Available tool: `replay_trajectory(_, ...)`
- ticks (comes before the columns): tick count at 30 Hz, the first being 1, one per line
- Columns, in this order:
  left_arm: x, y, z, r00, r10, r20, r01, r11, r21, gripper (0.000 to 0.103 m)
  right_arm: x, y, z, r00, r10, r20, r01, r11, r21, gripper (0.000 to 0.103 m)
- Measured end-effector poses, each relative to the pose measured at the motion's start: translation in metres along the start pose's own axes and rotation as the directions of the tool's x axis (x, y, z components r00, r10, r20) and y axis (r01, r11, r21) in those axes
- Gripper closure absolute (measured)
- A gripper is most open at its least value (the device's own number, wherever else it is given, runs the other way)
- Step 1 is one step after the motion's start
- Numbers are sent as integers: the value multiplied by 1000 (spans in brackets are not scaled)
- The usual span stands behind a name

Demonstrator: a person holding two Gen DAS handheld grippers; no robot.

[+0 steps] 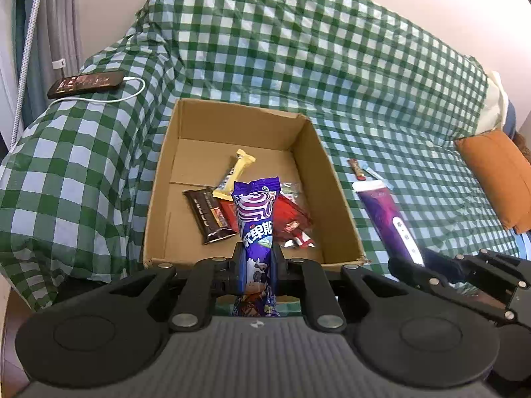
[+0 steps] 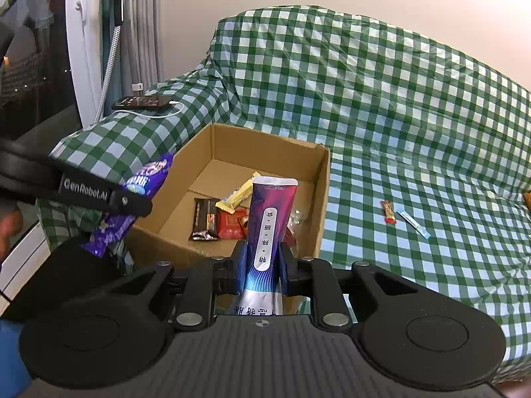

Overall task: Organize snacks
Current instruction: 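Carry the purple candy bar and purple tube toward the box with both tools, then lower both tools into the box and open them to drop the purple snacks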

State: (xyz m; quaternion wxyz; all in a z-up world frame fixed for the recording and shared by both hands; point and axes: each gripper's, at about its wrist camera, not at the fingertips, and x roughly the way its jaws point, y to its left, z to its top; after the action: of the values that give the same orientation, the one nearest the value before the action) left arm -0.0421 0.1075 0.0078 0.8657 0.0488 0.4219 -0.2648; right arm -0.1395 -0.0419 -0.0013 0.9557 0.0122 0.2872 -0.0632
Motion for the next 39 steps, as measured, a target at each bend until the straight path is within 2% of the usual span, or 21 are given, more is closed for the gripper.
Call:
replay_trajectory(12, 49, 15, 31, 998, 29, -53, -30, 999, -26, 88, 57, -47, 16, 997, 15, -71, -13, 999, 33, 82)
replay_trajectory(22, 110, 19, 56, 993, 71, -96, -72, 997, -9, 88, 120, -51, 36, 991, 47, -128, -41, 998, 48, 81)
replay_trajectory(36, 183, 33, 73, 976, 140, -167, -138, 990, 23, 88, 196, -51, 39, 973, 63, -220, -48, 996, 74, 80)
replay_trajectory(38, 188, 34, 74, 970, 161, -183, -158, 987, 29, 69, 203, -54, 40, 974, 59, -218, -39, 994, 97, 75)
replay_trajectory(39, 187, 36, 75, 968, 170, -186, -168, 985, 25, 37, 205, -57, 42, 975, 60, -213, -35, 992, 117, 70)
